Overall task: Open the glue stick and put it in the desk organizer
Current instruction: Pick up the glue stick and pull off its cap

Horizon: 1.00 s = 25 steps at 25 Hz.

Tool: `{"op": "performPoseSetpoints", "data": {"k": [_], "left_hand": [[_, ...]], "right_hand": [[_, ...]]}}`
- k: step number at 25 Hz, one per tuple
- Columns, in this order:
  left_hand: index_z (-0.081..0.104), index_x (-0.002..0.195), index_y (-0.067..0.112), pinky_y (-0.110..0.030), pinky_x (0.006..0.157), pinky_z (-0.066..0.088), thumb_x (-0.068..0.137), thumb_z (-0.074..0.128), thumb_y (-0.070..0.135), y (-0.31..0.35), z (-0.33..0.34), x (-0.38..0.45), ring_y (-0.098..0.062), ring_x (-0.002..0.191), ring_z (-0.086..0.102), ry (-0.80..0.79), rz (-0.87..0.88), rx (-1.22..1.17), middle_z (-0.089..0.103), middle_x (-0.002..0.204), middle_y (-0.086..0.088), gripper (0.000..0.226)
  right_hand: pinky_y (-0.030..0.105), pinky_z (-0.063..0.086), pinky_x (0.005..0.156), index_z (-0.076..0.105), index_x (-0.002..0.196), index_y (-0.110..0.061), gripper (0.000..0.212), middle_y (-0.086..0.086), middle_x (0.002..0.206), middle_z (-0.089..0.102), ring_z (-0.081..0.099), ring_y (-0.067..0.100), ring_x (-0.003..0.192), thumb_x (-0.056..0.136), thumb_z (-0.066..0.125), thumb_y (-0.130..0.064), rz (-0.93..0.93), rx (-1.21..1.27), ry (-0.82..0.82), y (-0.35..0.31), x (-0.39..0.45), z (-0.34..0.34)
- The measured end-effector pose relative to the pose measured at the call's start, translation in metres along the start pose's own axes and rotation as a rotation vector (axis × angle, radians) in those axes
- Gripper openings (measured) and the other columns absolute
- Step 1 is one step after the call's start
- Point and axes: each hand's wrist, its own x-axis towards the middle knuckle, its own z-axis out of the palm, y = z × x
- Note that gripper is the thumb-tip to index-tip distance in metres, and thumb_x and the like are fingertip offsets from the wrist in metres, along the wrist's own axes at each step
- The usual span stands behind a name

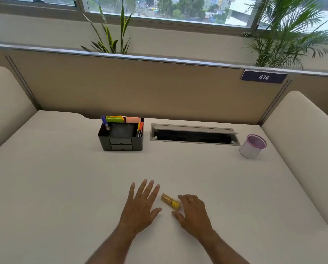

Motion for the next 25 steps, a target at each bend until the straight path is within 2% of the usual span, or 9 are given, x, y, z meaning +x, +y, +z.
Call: {"op": "performPoseSetpoints", "data": {"k": [5, 8, 12, 16, 19, 25], "left_hand": [[0.049, 0.14, 0.022, -0.056, 0.107, 0.019, 0.082, 0.066, 0.053, 0.012, 0.014, 0.007, -0.028, 0.136, 0.046, 0.03, 0.104, -0.008, 0.054, 0.144, -0.005, 0.068], [0.054, 0.135, 0.023, -0.058, 0.109, 0.036, 0.076, 0.073, 0.052, 0.015, 0.013, 0.01, -0.025, 0.131, 0.051, 0.016, 0.09, -0.032, 0.06, 0.139, -0.001, 0.068], [0.066, 0.123, 0.018, -0.05, 0.095, 0.052, 0.071, 0.086, 0.036, 0.021, 0.012, 0.014, -0.026, 0.118, 0.063, 0.148, 0.022, -0.275, 0.07, 0.123, -0.002, 0.059], [0.069, 0.115, 0.017, -0.035, 0.086, 0.059, 0.078, 0.082, 0.022, 0.036, 0.002, 0.019, -0.017, 0.102, 0.068, 0.282, -0.183, -0.686, 0.074, 0.112, 0.001, 0.04], [0.069, 0.115, 0.022, -0.027, 0.082, 0.058, 0.083, 0.077, 0.02, 0.046, -0.005, 0.023, -0.008, 0.096, 0.069, 0.333, -0.231, -0.892, 0.075, 0.108, 0.007, 0.032], [0.064, 0.123, 0.023, -0.027, 0.076, 0.06, 0.089, 0.07, 0.014, 0.048, -0.013, 0.023, -0.01, 0.088, 0.072, 0.303, -0.17, -0.951, 0.077, 0.101, 0.006, 0.036]], "right_hand": [[0.033, 0.042, 0.092, 0.062, 0.12, -0.024, 0.038, -0.004, 0.122, 0.063, 0.056, 0.019, 0.111, 0.091, 0.056, -0.048, -0.021, 0.004, 0.023, 0.0, 0.011, 0.0], [0.032, 0.046, 0.088, 0.065, 0.117, -0.022, 0.035, -0.005, 0.115, 0.068, 0.06, 0.019, 0.107, 0.089, 0.06, -0.044, -0.048, 0.114, 0.108, -0.001, 0.014, -0.003], [0.026, 0.052, 0.087, 0.067, 0.113, -0.021, 0.032, -0.007, 0.111, 0.07, 0.061, 0.012, 0.102, 0.088, 0.068, -0.04, -0.104, 0.34, 0.207, -0.009, 0.017, -0.018], [0.026, 0.056, 0.081, 0.066, 0.11, -0.024, 0.025, -0.012, 0.106, 0.07, 0.063, 0.006, 0.097, 0.089, 0.069, -0.037, -0.176, 0.518, 0.242, -0.024, 0.017, -0.038], [0.024, 0.055, 0.081, 0.066, 0.106, -0.026, 0.018, -0.015, 0.103, 0.069, 0.064, 0.008, 0.097, 0.09, 0.07, -0.031, -0.191, 0.616, 0.297, -0.037, 0.016, -0.048], [0.029, 0.058, 0.077, 0.069, 0.105, -0.016, 0.02, -0.006, 0.098, 0.073, 0.065, 0.01, 0.09, 0.086, 0.074, -0.017, -0.156, 0.581, 0.409, -0.044, 0.013, -0.048]]}}
